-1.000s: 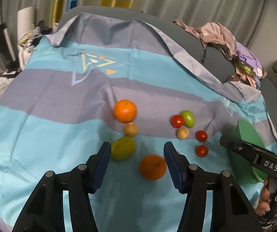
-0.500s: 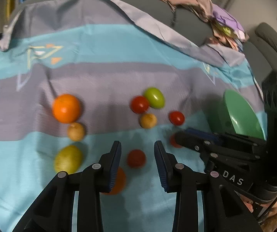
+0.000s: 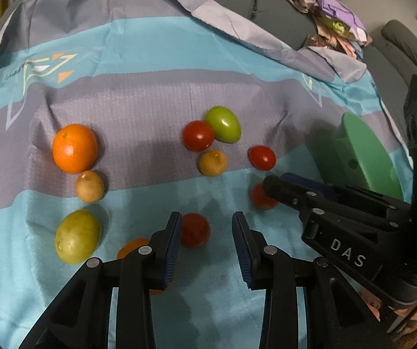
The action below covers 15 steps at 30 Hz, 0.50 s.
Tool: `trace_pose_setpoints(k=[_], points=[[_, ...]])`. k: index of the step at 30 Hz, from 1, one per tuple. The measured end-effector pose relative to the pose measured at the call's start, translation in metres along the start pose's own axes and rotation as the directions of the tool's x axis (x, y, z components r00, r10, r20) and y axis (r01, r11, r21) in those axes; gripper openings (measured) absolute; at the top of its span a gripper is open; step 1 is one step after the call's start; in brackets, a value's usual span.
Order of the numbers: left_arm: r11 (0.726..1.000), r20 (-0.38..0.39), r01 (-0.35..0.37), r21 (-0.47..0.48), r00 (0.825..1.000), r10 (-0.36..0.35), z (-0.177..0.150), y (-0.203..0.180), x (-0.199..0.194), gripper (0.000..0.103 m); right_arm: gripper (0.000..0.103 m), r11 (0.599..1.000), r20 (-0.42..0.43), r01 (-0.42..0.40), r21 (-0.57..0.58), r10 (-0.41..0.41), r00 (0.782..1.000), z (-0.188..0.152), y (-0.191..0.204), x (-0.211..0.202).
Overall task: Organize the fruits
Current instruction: 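Close the left tool on a red tomato while the right tool grasps another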
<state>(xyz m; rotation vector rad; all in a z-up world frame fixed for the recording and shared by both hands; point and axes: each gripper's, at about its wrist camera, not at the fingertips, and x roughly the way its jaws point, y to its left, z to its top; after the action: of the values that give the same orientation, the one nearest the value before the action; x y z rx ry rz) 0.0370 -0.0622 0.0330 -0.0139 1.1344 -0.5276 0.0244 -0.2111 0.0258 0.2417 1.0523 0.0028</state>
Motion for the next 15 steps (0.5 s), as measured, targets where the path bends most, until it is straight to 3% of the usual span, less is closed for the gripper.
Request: trace_pose_setpoints(k=[6,10,15], points=[[0.999,-0.02,-0.047,0.014,0.999,0.048,-0.003,-0.003,0.009,0.037,0.021,1.0,-0.015,0.011,0.006,-0.011,1.0,-0.002,0.001,0.008],[0.999,-0.028,-0.042,0.017,0.999,0.043,-0.004,-0.004,0.014,0.037,0.028,1.0,-0.036,-0.011,0.013,0.011,0.999,-0.002,0.002,0.015],[0.999,-0.022,-0.042,0.024,0.999,0.043,-0.005,-0.005,0.016,0.029,0.033,0.999,-0.062,-0.023,0.044,0.026,0.998,-0.004,-0.002,0.025]])
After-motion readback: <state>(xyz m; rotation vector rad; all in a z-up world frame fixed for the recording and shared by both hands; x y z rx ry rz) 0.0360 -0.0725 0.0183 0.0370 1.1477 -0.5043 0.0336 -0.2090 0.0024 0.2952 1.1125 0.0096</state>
